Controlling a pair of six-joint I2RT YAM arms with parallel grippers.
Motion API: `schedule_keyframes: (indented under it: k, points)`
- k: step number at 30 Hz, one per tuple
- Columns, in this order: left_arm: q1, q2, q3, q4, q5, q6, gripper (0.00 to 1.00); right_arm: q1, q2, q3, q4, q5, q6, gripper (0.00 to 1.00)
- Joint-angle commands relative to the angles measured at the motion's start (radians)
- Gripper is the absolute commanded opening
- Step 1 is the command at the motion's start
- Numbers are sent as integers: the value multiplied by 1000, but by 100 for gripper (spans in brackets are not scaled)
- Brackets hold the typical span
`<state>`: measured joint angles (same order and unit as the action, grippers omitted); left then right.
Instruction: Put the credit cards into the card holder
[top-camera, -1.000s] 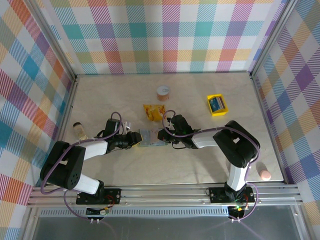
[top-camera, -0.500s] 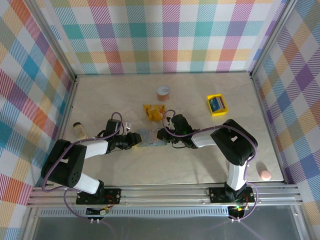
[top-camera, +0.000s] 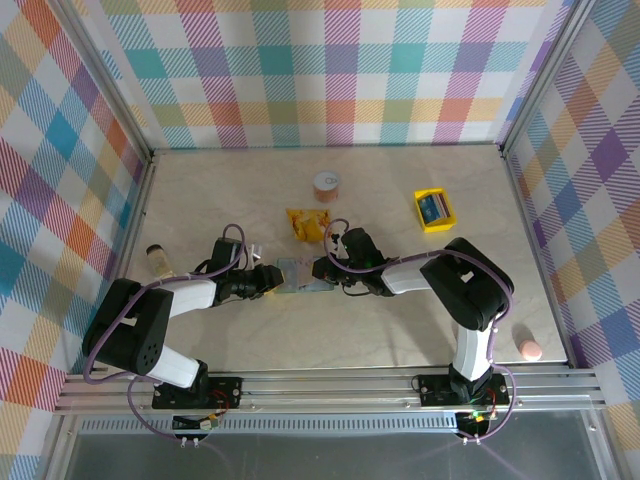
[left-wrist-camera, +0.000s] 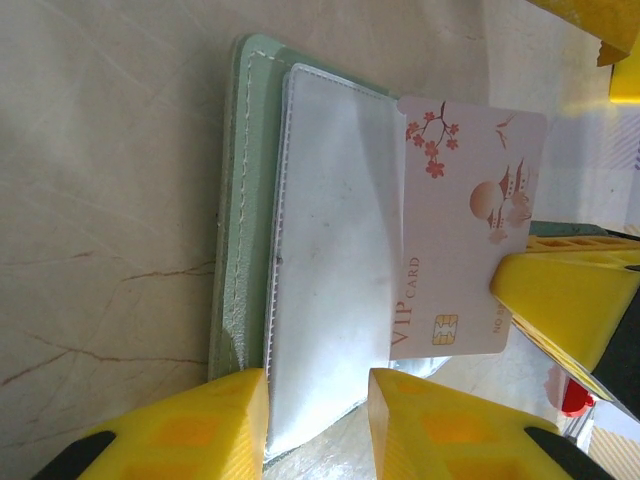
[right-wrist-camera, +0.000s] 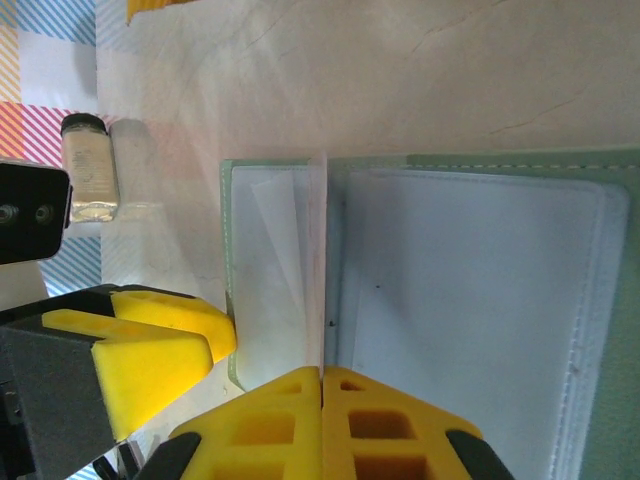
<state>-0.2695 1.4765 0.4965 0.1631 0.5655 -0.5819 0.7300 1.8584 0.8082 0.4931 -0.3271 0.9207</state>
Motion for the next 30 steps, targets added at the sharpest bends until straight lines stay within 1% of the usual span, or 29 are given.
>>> schedule_keyframes:
  k: [1,13,21,30]
  points:
    - [12,10,19,-18,-4,19,32,7,9,21,-16,-22,1,0]
    - [12,10,21,-19,-1,17,32,16,22,46,-73,-10,22,0]
    - [12,10,22,-20,1,16,32,42,35,94,-159,15,0,0]
    - [12,10,22,-17,8,14,31,54,61,114,-180,28,14,0]
